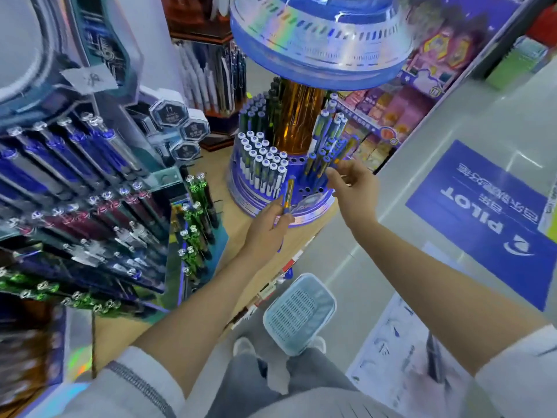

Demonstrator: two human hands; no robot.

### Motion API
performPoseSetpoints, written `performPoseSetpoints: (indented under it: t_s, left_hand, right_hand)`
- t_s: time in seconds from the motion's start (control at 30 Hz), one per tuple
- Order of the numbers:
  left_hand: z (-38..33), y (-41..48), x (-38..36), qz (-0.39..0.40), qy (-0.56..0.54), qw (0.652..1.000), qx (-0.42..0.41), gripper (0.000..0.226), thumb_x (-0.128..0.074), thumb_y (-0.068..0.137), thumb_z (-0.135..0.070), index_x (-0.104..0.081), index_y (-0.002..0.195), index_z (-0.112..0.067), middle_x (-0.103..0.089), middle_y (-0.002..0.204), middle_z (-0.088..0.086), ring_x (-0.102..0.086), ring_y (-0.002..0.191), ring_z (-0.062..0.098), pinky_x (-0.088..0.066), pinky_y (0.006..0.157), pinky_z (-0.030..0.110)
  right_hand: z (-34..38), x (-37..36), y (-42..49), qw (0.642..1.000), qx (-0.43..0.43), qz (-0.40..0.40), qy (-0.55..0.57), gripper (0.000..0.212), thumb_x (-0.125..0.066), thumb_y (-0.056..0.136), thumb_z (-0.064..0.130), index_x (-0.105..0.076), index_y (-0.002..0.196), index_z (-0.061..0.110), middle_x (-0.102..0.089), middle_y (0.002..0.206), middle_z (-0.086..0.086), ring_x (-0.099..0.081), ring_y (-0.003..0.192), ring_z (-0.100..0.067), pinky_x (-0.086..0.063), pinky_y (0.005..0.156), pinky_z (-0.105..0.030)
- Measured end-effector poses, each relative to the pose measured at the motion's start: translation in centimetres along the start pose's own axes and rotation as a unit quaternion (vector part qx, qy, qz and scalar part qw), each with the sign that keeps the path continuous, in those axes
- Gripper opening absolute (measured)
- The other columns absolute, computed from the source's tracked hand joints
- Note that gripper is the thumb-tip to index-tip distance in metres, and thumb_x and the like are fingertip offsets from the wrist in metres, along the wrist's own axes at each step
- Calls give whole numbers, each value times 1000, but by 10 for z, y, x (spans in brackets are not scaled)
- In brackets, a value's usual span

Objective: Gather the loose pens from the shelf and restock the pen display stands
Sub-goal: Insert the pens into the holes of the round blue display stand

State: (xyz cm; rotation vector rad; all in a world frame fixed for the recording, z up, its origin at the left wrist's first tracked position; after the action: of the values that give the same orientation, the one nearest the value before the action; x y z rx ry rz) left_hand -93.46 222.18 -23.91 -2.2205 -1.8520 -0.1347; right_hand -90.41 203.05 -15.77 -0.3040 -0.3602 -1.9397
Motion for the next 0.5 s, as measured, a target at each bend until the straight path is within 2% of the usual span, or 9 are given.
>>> performPoseSetpoints:
  t_s: [0.1,0.17,0.23,0.3,0.4,0.5]
  left_hand:
    - [8,6,-3,6,-18,1000,23,10,-54,95,-16,-59,86,-16,-61,107,6,-55,102,21,-38,83,27]
    - [11,10,-2,2,-12,1000,25,15,-57,94,-18,-57,81,-25,-60,119,9,-53,114,24,-39,89,29]
    - [10,16,2,-9,6,1000,15,20,-58,94,-19,-55,78,-31,-60,126,6,-53,118,23,-40,95,32]
    - [11,20,4,-11,12,1000,14,15,-58,93,-18,-57,81,-25,-56,134,2,-52,123,18,-38,100,31]
    - [14,22,0,9,17,1000,2,11,-60,93,-18,-59,82,-17,-48,143,-1,-47,129,13,-37,102,29]
    - [13,24,3,7,34,999,-9,11,-61,92,-18,-60,82,-15,-49,143,-1,-48,128,12,-40,103,34]
  right_hand:
    - [2,-4,6,1000,5,1,-14,11,-71,86,22,-61,82,26,-65,78,2,-66,76,-25,-57,68,-41]
    - [1,-7,9,1000,12,4,-27,13,-72,85,20,-59,83,23,-62,79,6,-65,76,-22,-56,67,-37]
    - [-2,-9,12,999,9,1,-39,15,-73,84,18,-59,87,16,-61,79,6,-61,73,-14,-51,67,-28]
    - [-6,-12,12,999,2,0,-48,18,-74,84,20,-59,89,12,-61,77,5,-58,70,-9,-47,65,-20]
    - [-11,-16,9,998,-6,6,-67,16,-73,85,19,-59,88,14,-61,78,5,-58,69,-9,-45,60,-13]
    - [-16,-18,10,996,-17,4,-83,15,-73,85,18,-58,85,15,-61,77,6,-58,66,-10,-42,54,-9]
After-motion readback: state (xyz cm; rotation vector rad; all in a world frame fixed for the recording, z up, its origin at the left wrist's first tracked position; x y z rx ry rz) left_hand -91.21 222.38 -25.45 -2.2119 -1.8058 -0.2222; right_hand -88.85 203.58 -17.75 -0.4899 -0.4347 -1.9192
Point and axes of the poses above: each hand's wrist, its own y-axis towards the middle knuckle, its own x-axis out of the back of the hand, z = x × y, the point moved 10 cm from there along y, towards the middle knuckle
